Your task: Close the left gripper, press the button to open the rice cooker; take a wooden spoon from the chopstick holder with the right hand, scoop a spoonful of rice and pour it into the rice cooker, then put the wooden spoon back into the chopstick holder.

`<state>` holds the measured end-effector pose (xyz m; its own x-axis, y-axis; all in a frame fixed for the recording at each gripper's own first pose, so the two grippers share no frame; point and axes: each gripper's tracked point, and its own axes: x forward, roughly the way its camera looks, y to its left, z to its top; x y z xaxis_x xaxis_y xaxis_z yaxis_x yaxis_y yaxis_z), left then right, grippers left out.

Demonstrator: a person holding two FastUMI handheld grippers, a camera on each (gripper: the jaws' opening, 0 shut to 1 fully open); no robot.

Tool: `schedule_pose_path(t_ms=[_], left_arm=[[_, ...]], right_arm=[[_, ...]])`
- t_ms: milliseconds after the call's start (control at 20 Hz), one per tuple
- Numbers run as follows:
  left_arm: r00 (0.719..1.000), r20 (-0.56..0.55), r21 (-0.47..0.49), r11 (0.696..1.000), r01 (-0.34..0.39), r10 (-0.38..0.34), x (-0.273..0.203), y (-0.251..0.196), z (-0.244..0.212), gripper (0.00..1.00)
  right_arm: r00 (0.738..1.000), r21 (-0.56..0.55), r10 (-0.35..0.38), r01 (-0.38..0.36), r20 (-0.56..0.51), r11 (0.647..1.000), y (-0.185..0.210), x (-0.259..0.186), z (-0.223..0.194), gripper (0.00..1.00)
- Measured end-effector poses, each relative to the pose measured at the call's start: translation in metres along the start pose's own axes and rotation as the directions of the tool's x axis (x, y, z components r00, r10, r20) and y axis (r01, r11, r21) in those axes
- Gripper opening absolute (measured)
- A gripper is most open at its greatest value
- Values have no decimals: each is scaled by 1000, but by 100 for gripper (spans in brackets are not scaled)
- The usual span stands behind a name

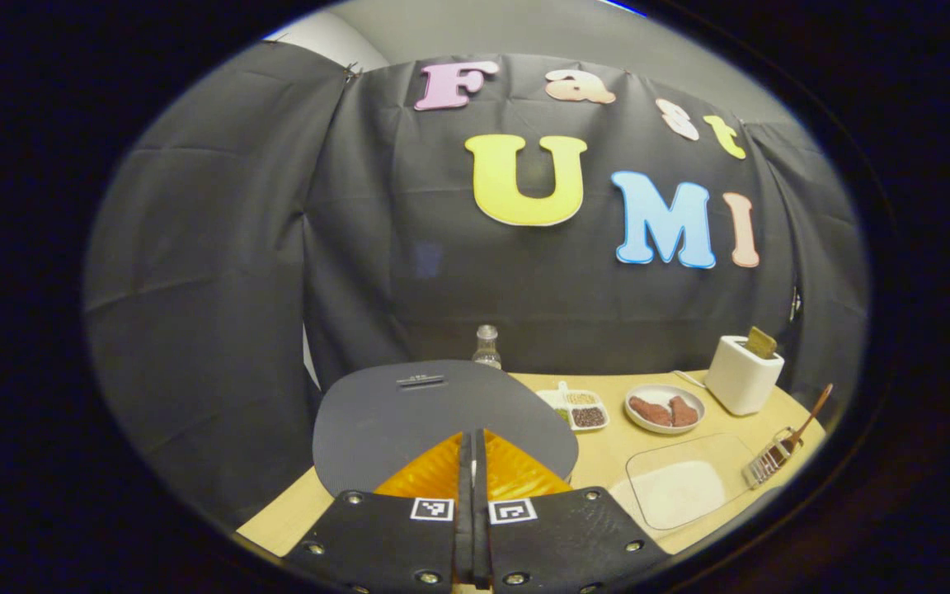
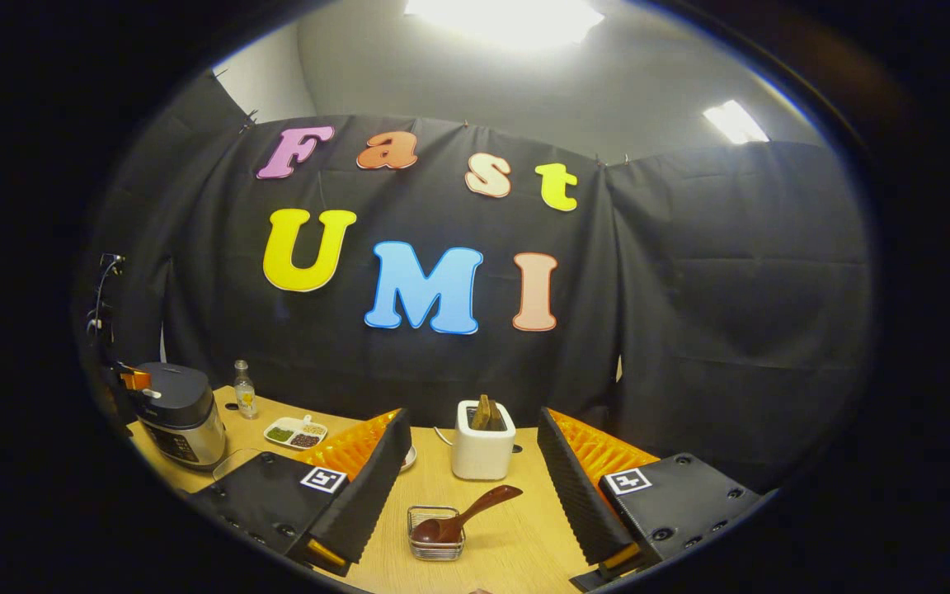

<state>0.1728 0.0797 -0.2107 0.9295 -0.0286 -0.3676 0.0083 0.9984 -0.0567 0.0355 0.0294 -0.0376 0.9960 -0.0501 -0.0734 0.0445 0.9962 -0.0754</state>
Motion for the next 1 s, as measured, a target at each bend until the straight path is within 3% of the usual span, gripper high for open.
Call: schedule_pose_path(t_ms=[250, 650, 800, 1000], left_arm=[[1000, -27, -6, 1000, -3, 2, 2, 0, -21, 1], [998, -61, -99, 995, 1, -7, 1, 0, -32, 2], [994, -108, -63, 998, -9, 2, 1, -1, -40, 3], [999, -41, 8, 999, -32, 32, 0, -4, -22, 2]], right_arm=[[1000, -8, 6, -6, 1, 1000, 8, 3, 1, 97], [999, 3, 33, -34, 11, 999, 18, 1, 6, 97], [998, 8, 54, -54, 22, 999, 23, -1, 10, 97], [997, 14, 67, -67, 44, 998, 22, -8, 18, 97]])
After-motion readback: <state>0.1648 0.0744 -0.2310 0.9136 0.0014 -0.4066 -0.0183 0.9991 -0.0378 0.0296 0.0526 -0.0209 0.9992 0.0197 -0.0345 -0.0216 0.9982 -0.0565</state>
